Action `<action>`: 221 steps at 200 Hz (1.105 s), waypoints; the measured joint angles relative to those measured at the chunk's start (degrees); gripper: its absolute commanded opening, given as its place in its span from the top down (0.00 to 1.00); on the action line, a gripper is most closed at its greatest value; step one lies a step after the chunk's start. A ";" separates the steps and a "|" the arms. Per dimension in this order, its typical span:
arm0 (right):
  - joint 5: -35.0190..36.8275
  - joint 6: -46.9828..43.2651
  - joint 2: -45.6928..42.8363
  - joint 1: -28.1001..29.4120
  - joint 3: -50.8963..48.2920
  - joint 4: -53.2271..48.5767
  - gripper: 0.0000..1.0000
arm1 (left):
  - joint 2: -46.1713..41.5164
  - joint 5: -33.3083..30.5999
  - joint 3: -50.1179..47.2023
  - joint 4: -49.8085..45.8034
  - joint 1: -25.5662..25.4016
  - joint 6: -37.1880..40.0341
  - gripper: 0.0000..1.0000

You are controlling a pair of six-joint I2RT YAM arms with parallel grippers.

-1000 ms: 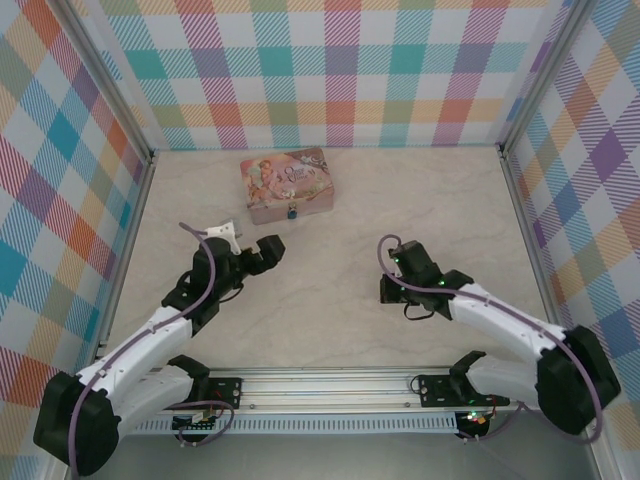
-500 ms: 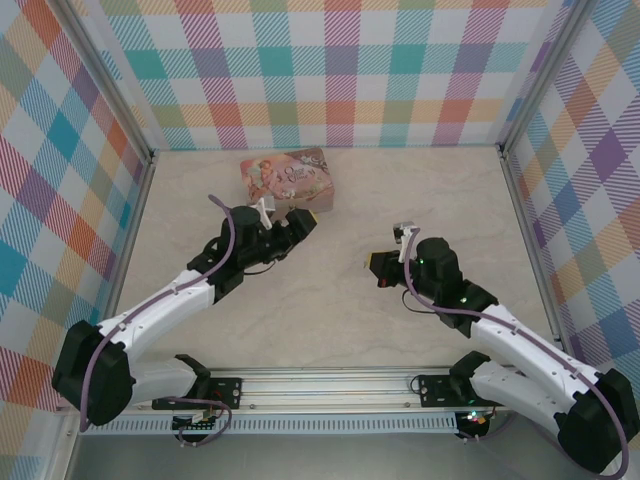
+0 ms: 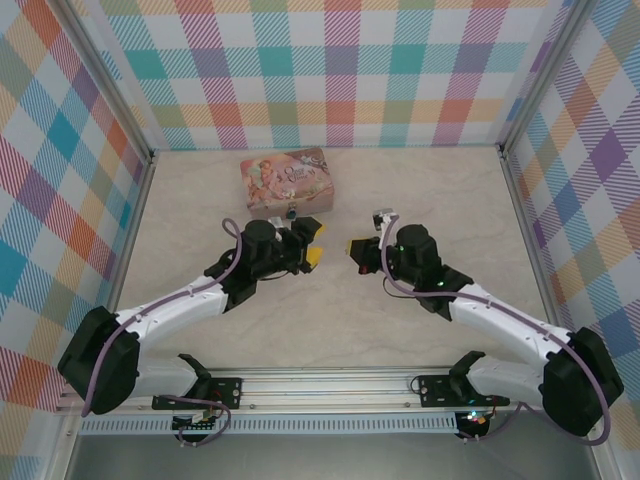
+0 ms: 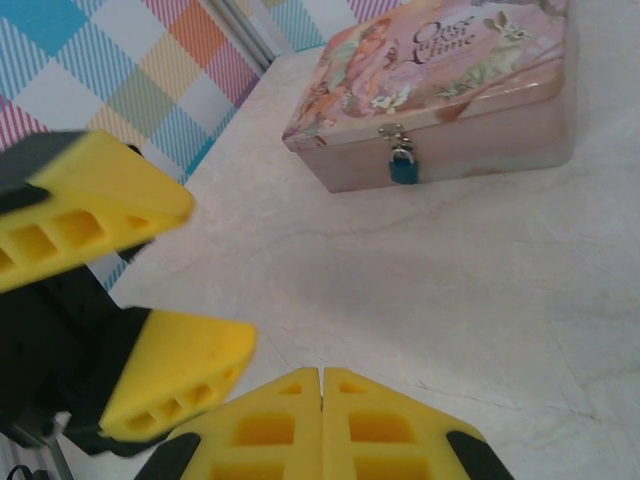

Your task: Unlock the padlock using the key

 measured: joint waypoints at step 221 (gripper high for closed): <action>1.31 1.73 3.76 5.22 0.48 7.93 1.00 | 3.76 -1.46 -2.80 8.20 -2.49 -17.14 0.56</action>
